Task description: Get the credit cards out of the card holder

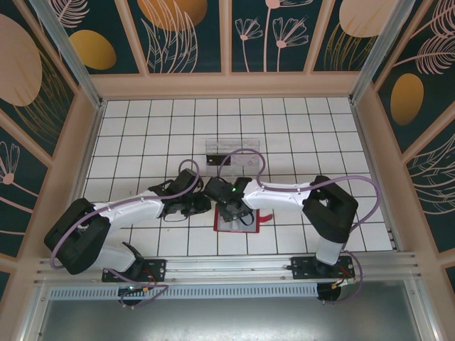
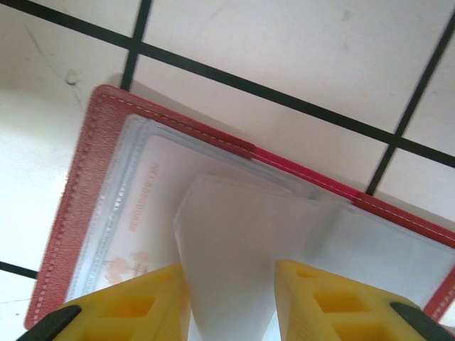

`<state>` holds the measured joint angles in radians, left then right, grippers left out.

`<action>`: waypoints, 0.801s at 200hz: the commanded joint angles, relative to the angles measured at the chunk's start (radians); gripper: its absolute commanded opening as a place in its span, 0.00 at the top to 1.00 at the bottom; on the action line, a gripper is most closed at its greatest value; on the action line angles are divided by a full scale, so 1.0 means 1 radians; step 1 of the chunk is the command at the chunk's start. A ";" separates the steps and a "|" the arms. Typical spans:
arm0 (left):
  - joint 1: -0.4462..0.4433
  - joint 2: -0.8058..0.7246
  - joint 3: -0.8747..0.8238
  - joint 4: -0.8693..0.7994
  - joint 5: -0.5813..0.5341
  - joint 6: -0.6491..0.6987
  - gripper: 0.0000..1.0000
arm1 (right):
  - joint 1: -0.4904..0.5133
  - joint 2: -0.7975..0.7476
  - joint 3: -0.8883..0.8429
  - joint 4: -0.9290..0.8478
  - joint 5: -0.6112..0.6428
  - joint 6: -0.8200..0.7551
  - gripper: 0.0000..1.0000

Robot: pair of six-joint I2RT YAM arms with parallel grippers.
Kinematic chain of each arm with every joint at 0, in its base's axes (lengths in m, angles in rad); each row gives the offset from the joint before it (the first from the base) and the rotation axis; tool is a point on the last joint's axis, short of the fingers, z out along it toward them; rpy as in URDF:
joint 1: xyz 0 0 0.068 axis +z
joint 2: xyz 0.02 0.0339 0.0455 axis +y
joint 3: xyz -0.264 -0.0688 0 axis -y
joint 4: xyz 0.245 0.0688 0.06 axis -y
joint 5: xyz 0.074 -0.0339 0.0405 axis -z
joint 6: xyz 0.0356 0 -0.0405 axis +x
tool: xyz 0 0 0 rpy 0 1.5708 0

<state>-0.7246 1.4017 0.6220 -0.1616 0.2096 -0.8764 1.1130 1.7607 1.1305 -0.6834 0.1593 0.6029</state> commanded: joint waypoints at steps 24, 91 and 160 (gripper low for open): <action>0.005 0.021 0.042 -0.032 0.027 0.029 0.83 | -0.002 -0.079 -0.066 -0.069 0.081 0.067 0.63; 0.001 0.051 0.090 -0.047 0.070 0.039 0.84 | -0.056 -0.248 -0.204 -0.121 0.127 0.227 0.59; -0.061 0.090 0.119 -0.063 0.071 0.020 0.84 | -0.151 -0.435 -0.239 -0.043 0.092 0.208 0.60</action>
<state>-0.7597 1.4761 0.7082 -0.1925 0.2749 -0.8562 0.9817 1.3758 0.9047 -0.7944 0.2684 0.8146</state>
